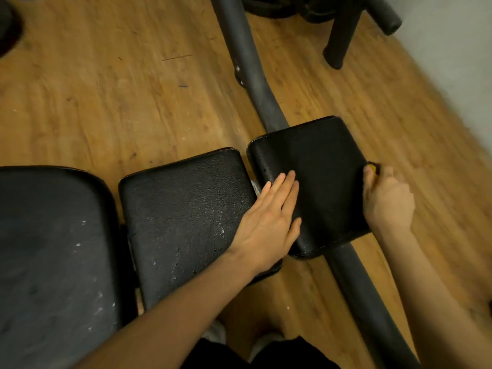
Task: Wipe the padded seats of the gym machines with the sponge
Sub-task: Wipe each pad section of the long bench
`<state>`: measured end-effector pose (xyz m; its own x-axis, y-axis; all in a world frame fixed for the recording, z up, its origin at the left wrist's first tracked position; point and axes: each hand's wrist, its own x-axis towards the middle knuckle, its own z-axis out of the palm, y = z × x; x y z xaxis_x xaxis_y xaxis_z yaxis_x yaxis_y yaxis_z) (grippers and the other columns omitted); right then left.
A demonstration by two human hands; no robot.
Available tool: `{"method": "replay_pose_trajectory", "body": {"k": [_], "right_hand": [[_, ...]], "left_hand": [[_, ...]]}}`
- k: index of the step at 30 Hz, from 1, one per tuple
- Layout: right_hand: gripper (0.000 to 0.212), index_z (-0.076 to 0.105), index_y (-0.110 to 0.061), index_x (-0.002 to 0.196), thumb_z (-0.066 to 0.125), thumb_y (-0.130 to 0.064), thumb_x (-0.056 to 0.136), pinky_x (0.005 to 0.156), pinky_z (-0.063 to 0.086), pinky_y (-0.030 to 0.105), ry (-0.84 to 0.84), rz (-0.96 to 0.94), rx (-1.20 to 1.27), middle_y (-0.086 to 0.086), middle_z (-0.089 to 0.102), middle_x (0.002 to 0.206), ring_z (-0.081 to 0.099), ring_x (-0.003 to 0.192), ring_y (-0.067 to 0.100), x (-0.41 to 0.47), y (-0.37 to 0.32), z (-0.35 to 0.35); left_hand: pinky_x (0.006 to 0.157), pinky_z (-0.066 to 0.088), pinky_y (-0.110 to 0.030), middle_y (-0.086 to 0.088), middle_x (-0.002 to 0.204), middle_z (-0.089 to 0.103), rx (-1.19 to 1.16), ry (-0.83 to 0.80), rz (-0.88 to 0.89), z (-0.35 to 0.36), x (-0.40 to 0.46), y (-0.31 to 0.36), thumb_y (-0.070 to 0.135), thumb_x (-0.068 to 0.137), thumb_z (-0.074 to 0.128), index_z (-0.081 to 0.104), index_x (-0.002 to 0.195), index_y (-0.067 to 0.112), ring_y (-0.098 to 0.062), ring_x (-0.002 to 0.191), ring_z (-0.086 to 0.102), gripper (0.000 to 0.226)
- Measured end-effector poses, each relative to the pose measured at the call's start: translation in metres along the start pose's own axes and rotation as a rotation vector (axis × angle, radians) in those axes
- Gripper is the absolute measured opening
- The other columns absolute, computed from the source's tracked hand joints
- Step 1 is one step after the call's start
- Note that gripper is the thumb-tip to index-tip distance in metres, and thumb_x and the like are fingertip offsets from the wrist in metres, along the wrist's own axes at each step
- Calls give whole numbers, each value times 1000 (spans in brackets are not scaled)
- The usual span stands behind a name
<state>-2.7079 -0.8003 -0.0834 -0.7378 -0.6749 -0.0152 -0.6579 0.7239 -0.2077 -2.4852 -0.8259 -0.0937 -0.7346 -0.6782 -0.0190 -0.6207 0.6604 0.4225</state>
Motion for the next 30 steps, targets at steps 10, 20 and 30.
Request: {"method": "replay_pose_trajectory", "body": {"k": [10, 20, 30], "right_hand": [[46, 45, -14, 134, 41, -43, 99, 74, 47, 45, -333, -2, -123, 20, 48, 117, 52, 108, 42, -64, 10, -87], [47, 41, -24, 144, 45, -38, 100, 105, 41, 42, -579, -299, 80, 10, 41, 141, 42, 130, 29, -165, -84, -239], [47, 43, -27, 143, 44, -44, 99, 95, 48, 39, -677, -680, -16, 3, 46, 135, 43, 126, 22, -207, -149, -358]], "left_hand": [[120, -8, -30, -5, 163, 12, 43, -261, -132, -114, -72, 5, 25, 103, 33, 16, 155, 11, -19, 151, 2, 56], [116, 25, -30, 6, 155, 35, -143, -191, -597, -275, -179, 46, 24, 100, 42, 41, 147, 21, -14, 146, 27, 47], [92, 48, -41, -4, 142, 51, -227, -77, -1072, -387, -281, 84, 24, 98, 49, 50, 140, 20, -29, 123, 54, 43]]}}
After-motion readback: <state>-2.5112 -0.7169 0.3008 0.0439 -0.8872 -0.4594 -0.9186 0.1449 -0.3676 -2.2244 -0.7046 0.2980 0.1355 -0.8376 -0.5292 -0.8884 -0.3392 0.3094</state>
